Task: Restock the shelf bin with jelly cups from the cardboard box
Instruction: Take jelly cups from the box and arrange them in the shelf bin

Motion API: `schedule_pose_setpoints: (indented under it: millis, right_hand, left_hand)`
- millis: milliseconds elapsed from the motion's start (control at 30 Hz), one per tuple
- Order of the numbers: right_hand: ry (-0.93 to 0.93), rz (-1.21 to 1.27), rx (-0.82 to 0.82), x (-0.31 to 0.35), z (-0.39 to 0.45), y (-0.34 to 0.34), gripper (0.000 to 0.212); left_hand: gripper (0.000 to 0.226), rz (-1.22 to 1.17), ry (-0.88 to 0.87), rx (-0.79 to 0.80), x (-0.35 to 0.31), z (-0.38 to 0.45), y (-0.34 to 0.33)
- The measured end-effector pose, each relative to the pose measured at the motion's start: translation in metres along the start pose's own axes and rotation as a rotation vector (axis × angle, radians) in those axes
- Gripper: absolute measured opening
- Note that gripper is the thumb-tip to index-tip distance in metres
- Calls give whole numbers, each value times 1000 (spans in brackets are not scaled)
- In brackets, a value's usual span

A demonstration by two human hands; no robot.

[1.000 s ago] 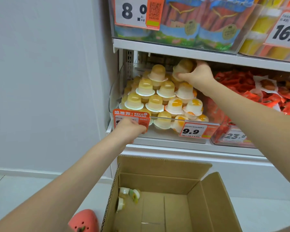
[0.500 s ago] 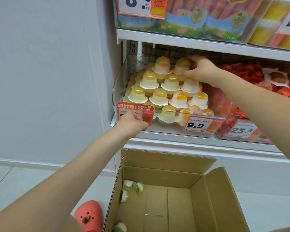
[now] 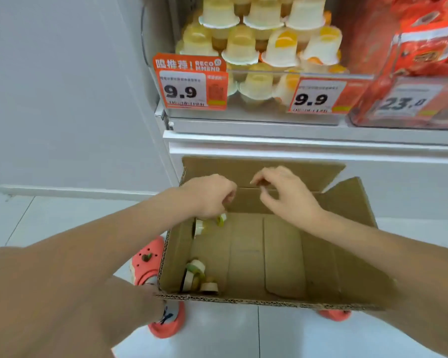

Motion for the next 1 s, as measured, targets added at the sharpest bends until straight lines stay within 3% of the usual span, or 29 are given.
schedule_pose_setpoints:
  millis: [100,200,267,433,667,767,867,1000]
  right_hand:
    - [-214,50,451,-35,-14,-99,33]
    - [-321,91,634,-53,-8,-160,45]
    - [-328,84,661,-61,10,-185,57]
    - [-388,120,586,-94,54,-224,75]
    - [-332,95,541,-112,82,-254,60]
    - [-345,156,570,-113,80,-259,59]
    - [-375,321,532,-111,66,-246,50]
    - [-420,634,443,-106,32,-193,46]
  left_hand:
    - [30,180,119,187,12,42,-57]
    - [36,337,206,369,35,80,-109]
    - [34,370,249,467,47,97,-131]
    - [45,318,319,315,76,139,-160]
    - [38,413,358,215,91,167,-181]
    - [38,384,390,276,88,162,-185]
    - [41,154,395,374,91,151,-178]
    - [44,-845,357,285,81,128,-135]
Point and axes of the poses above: each hand's wrist, its own z-axis towards the middle knuckle, its own y-axis out of the back of the hand, x = y × z, the point moved 4 cm from there along z, towards the middle knuckle, and after that the axes turned 14 degrees about x, right-handed, at the moved point
